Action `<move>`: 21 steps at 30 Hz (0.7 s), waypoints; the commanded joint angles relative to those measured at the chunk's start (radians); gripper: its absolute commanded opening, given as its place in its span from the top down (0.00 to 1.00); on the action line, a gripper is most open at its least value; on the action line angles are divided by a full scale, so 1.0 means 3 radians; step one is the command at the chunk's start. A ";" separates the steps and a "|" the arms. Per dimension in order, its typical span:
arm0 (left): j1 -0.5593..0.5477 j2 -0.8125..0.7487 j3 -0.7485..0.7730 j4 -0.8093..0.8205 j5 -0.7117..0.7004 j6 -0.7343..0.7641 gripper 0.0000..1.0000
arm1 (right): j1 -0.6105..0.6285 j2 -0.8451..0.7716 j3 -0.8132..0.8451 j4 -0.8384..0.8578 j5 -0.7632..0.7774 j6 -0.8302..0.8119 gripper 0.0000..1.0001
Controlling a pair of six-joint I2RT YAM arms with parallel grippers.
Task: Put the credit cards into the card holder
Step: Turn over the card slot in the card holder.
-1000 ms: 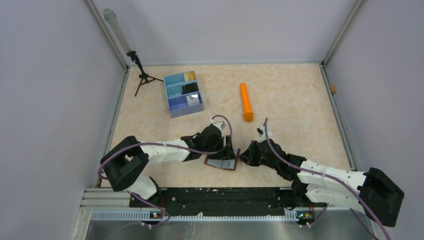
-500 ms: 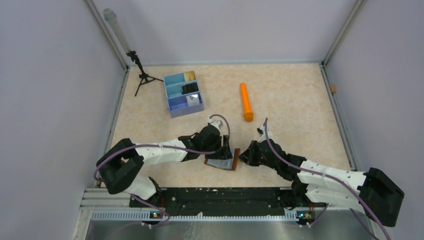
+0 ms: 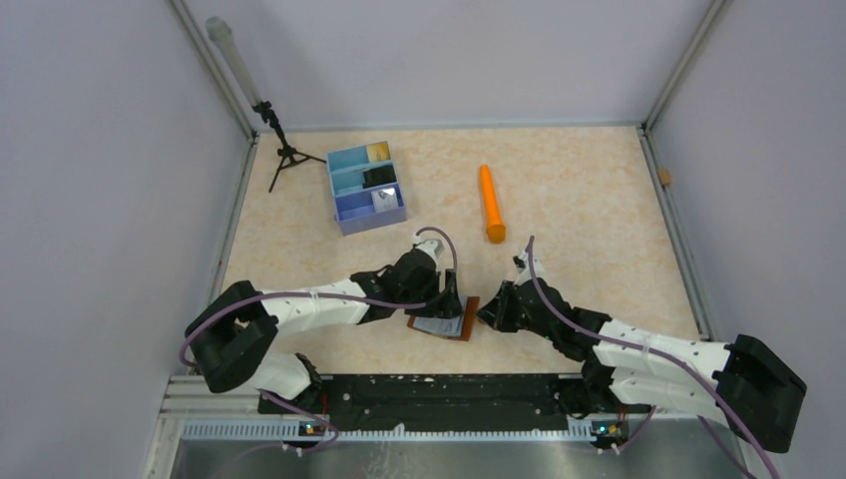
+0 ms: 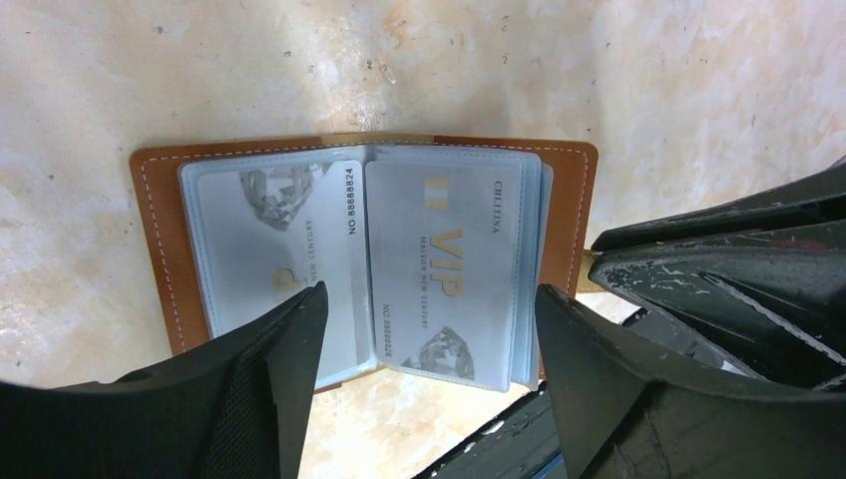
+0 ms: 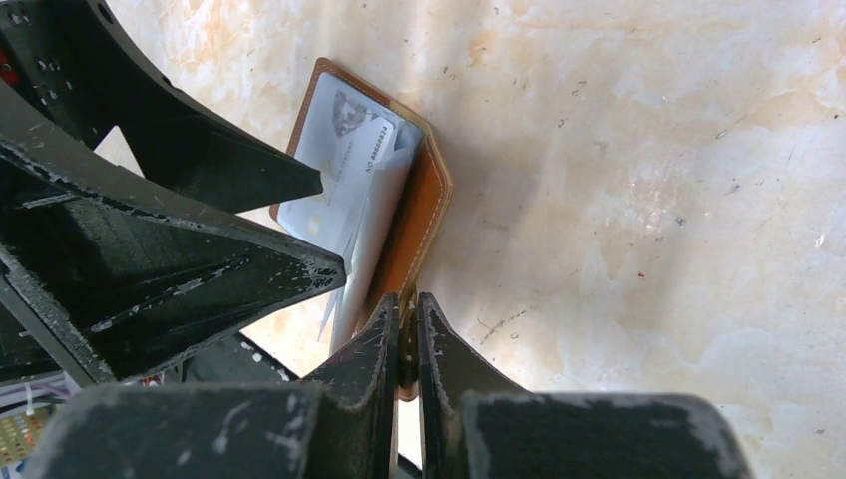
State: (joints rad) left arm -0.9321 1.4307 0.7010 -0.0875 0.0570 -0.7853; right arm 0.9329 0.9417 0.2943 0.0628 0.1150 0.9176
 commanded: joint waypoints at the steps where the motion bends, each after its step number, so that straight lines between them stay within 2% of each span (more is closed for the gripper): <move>1: -0.0007 -0.0141 -0.0092 0.0120 0.0001 0.0120 0.20 | -0.0018 -0.0050 -0.0011 0.0103 0.0041 -0.0022 1.00; 12: -0.0076 -0.0112 -0.0064 0.0141 0.0027 0.0212 0.16 | -0.0017 -0.0029 -0.0011 0.0105 0.0046 -0.0013 1.00; 19: -0.0203 0.0055 0.0174 -0.0166 -0.0159 0.0243 0.14 | -0.0019 -0.0027 -0.0010 0.0103 0.0046 -0.0011 1.00; 21: -0.0232 0.0114 0.0264 -0.0303 -0.0356 0.0235 0.14 | -0.0017 -0.0032 -0.0012 0.0098 0.0051 -0.0011 1.00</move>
State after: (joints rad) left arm -0.9867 1.4326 0.7078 -0.1200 0.0334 -0.7296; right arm 0.9329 0.9417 0.2947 0.0628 0.1150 0.9176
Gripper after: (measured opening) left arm 0.856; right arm 0.047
